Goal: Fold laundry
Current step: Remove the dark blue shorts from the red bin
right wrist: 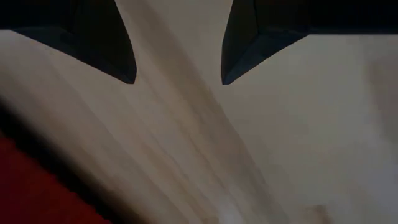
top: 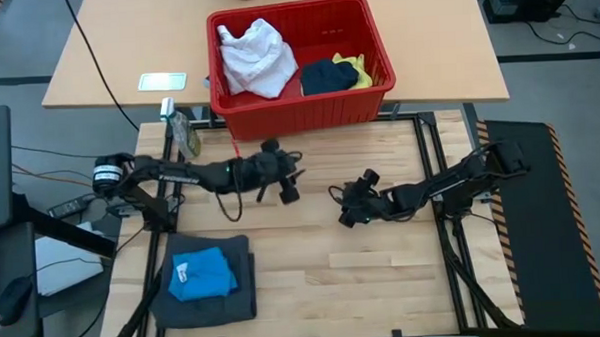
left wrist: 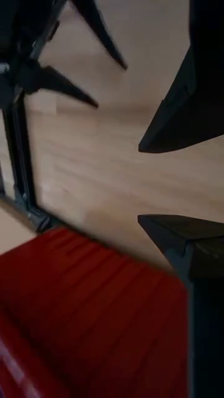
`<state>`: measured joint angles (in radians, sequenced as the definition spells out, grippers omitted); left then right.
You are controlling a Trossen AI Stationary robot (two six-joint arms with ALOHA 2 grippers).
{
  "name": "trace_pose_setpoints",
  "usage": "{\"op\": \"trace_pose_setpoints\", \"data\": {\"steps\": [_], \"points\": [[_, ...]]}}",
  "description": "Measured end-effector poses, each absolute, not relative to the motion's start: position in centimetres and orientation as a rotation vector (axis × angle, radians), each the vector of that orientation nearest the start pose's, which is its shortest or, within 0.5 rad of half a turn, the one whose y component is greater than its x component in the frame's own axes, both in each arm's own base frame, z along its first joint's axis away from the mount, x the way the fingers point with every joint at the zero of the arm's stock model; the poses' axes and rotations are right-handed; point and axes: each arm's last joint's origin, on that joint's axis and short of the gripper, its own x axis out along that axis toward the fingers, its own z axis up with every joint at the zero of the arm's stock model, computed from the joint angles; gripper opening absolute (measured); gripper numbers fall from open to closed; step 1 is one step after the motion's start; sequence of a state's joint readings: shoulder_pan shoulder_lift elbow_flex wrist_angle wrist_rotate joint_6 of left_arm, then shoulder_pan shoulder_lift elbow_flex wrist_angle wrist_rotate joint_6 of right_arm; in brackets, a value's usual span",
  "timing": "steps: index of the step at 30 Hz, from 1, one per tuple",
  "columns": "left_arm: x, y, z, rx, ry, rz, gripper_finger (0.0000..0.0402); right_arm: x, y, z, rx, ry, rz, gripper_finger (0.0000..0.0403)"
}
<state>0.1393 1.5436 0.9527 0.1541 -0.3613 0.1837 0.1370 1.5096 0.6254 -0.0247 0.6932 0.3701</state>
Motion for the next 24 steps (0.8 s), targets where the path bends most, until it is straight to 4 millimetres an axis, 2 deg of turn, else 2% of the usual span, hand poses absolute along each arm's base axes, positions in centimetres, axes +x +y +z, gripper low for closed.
{"op": "trace_pose_setpoints", "data": {"steps": [6, 10, 17, 21, 24], "points": [[31.7, 11.7, 24.1, 0.200, 0.486, 0.416, 0.0174, 26.9, -1.1, 14.1, -0.221, 0.783, -0.652, 0.0240], [30.3, 14.7, 24.5, 0.215, 0.482, 0.484, 0.0174, 27.2, -3.7, 14.3, -0.172, 0.739, -0.744, 0.0240], [28.4, 16.3, 26.6, 0.256, 0.426, 0.555, 0.0174, 25.9, -6.5, 13.8, -0.091, 0.821, -0.854, 0.0240], [27.4, 16.3, 27.7, 0.245, 0.413, 0.581, 0.0174, 25.5, -6.7, 14.2, -0.087, 0.857, -0.859, 0.0240], [26.6, 15.7, 29.0, 0.256, 0.385, 0.577, 0.0174, 24.9, -6.5, 15.6, -0.094, 0.841, -0.866, 0.0240]]}}
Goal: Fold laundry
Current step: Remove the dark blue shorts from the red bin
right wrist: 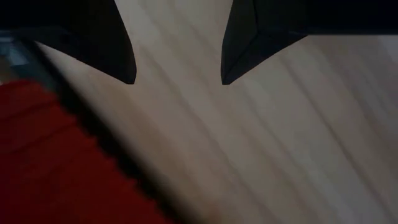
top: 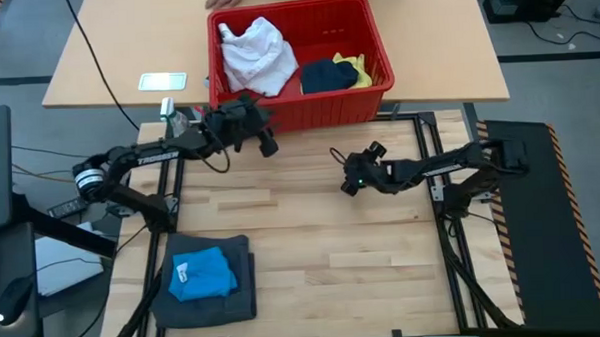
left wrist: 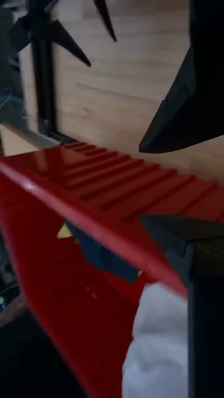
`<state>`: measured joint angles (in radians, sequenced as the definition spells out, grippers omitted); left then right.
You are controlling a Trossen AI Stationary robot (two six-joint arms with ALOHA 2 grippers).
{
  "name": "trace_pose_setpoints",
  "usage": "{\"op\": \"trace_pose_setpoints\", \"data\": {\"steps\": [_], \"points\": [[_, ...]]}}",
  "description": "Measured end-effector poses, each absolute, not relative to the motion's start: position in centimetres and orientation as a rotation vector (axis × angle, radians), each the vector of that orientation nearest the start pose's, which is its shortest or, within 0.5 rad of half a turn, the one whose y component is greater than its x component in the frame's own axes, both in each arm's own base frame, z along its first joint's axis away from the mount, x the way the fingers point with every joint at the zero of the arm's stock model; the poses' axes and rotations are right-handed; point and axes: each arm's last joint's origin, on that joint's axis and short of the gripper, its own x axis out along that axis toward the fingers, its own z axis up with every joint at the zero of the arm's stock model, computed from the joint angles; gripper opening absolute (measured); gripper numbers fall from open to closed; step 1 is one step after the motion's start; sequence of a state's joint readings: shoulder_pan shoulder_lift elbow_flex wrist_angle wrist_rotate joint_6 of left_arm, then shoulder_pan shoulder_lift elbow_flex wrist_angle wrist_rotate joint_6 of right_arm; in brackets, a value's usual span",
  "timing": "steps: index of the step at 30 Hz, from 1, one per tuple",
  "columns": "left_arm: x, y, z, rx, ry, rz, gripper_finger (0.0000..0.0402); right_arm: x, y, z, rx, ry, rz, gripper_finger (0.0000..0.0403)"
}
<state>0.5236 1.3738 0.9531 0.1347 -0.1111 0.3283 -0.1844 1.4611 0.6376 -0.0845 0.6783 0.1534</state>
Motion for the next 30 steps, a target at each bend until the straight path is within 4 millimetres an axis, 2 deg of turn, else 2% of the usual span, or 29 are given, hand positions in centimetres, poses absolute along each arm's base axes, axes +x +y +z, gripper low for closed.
{"op": "trace_pose_setpoints", "data": {"steps": [8, 13, 19, 30], "points": [[23.4, 14.1, 33.1, 0.306, 0.278, 0.601, 0.0174, 22.0, -6.7, 22.8, -0.106, 0.585, -0.834, 0.0240], [22.6, 14.6, 33.6, 0.307, 0.266, 0.638, 0.0174, 20.2, -7.7, 25.9, -0.068, 0.413, -0.759, 0.0240], [22.3, 16.6, 32.7, 0.288, 0.304, 0.696, 0.0174, 19.1, -9.3, 26.8, -0.085, 0.373, -0.814, 0.0240], [21.4, 19.7, 31.9, 0.262, 0.300, 0.795, 0.0174, 18.3, -10.9, 26.8, -0.063, 0.375, -0.833, 0.0240]]}}
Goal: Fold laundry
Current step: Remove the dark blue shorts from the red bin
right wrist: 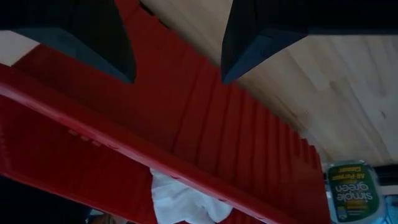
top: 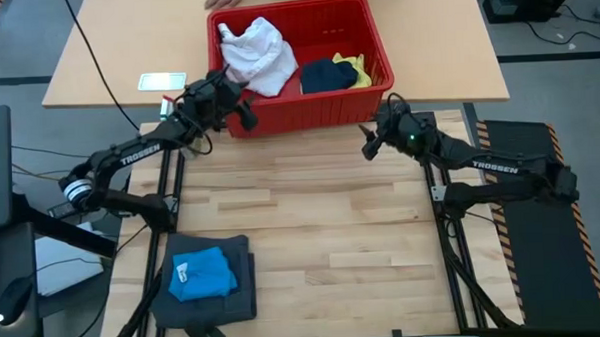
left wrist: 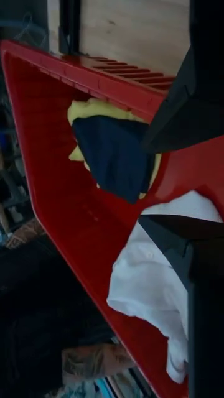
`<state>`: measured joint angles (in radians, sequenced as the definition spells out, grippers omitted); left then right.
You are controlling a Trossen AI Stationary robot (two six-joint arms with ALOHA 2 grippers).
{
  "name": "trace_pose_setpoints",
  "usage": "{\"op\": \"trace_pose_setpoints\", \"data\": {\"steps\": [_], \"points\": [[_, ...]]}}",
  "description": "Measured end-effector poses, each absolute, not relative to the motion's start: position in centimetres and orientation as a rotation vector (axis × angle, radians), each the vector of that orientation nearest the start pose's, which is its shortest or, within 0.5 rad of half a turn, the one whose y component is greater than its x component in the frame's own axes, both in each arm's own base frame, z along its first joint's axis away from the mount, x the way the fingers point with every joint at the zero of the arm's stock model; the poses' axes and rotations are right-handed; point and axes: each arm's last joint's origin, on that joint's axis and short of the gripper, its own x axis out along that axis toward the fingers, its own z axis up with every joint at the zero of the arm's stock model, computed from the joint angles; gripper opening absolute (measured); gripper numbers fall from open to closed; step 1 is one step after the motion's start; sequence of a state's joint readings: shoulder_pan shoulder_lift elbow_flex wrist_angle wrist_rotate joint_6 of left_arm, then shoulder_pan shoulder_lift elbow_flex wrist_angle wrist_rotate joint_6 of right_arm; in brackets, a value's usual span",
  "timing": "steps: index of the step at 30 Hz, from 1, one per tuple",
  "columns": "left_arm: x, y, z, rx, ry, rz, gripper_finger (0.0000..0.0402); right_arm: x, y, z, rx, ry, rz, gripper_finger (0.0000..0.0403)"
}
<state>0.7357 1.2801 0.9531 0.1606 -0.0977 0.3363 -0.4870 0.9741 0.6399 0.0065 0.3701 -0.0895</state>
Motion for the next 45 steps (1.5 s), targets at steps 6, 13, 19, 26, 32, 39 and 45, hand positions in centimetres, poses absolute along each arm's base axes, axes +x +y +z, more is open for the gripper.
{"op": "trace_pose_setpoints", "data": {"steps": [6, 13, 19, 26, 32, 39, 45], "points": [[21.3, 21.2, 31.2, 0.257, 0.286, 0.782, 0.0174, 18.0, -11.7, 27.0, -0.058, 0.343, -0.871, 0.0240], [21.4, 23.2, 29.6, 0.224, 0.313, 0.818, 0.0174, 18.5, -12.6, 28.6, -0.111, 0.210, -0.878, 0.0240], [21.7, 24.0, 28.8, 0.179, 0.314, 0.816, 0.0174, 19.6, -15.1, 32.0, -0.129, 0.152, -0.930, 0.0239], [22.4, 23.1, 28.0, 0.113, 0.320, 0.631, 0.0174, 21.9, -19.9, 33.6, -0.109, 0.164, -1.017, 0.0223], [22.5, 22.7, 27.4, 0.044, 0.372, 0.609, 0.0174, 23.5, -23.8, 31.9, -0.080, 0.300, -1.060, 0.0206], [22.7, 21.8, 26.5, 0.017, 0.485, 0.566, 0.0174, 24.1, -25.7, 27.5, 0.080, 0.488, -1.070, 0.0193], [23.2, 21.2, 26.1, 0.036, 0.517, 0.531, 0.0174, 24.1, -25.3, 26.2, 0.197, 0.566, -0.976, 0.0182]]}}
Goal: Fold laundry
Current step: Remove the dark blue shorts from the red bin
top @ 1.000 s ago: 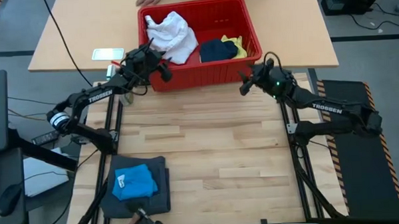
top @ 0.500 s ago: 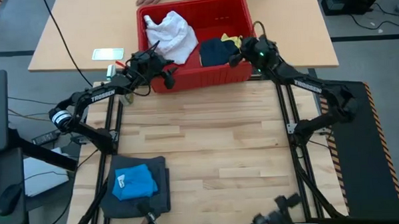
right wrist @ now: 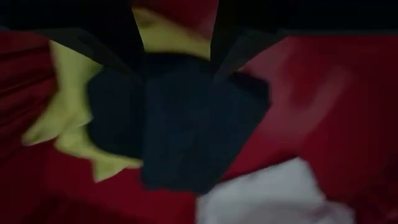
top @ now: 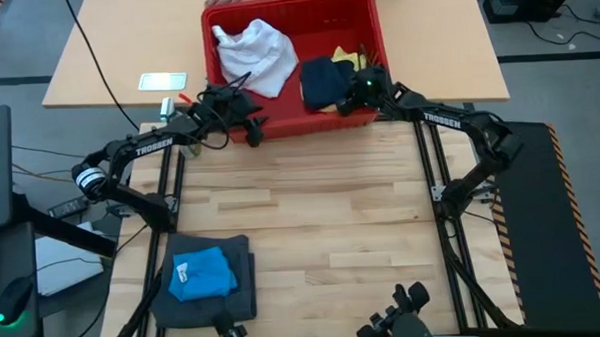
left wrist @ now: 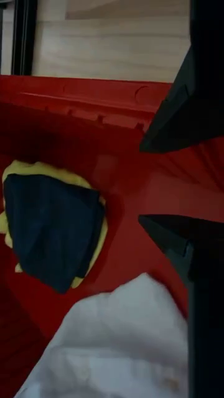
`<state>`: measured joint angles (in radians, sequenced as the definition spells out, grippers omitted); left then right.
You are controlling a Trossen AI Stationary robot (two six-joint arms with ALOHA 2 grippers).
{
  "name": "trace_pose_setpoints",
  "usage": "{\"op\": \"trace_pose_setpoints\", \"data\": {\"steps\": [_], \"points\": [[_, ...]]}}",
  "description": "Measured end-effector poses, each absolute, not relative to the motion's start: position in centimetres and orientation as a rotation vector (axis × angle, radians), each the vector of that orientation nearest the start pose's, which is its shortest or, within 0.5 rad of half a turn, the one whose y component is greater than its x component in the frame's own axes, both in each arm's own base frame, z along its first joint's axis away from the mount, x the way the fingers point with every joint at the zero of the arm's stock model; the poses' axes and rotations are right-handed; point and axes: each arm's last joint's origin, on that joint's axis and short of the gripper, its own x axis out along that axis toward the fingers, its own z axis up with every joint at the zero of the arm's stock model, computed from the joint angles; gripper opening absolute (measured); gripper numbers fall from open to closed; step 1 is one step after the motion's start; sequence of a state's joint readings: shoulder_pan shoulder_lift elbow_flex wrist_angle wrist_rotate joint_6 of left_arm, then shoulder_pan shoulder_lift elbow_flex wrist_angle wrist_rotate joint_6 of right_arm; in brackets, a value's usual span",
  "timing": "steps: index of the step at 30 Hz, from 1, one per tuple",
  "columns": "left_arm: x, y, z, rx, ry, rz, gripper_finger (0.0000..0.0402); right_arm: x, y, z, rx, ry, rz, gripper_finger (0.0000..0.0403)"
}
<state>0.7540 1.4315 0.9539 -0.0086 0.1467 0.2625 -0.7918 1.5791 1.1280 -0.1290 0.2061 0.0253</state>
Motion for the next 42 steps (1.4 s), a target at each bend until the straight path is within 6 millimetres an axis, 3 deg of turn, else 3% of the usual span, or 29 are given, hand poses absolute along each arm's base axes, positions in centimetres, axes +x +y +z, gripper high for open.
{"op": "trace_pose_setpoints", "data": {"steps": [7, 18, 23, 30, 35, 42], "points": [[23.2, 21.2, 26.1, 0.058, 0.518, 0.525, 0.0174, 24.4, -25.5, 27.2, 0.144, 0.465, -0.924, 0.0181], [23.3, 20.9, 25.9, 0.061, 0.537, 0.481, 0.0174, 26.4, -27.9, 27.7, -0.085, 0.181, -1.027, 0.0202], [23.5, 20.6, 25.7, 0.090, 0.544, 0.441, 0.0173, 27.8, -29.5, 26.6, -0.050, 0.311, -1.033, 0.0209], [23.4, 20.4, 25.6, 0.124, 0.551, 0.388, 0.0173, 29.0, -31.5, 23.6, 0.018, 0.562, -1.020, 0.0209], [23.3, 20.5, 25.5, 0.144, 0.554, 0.375, 0.0173, 28.7, -32.7, 21.8, 0.073, 0.706, -1.001, 0.0209], [23.3, 20.5, 25.5, 0.138, 0.553, 0.377, 0.0173, 27.6, -33.4, 21.7, 0.109, 0.730, -0.991, 0.0209]]}}
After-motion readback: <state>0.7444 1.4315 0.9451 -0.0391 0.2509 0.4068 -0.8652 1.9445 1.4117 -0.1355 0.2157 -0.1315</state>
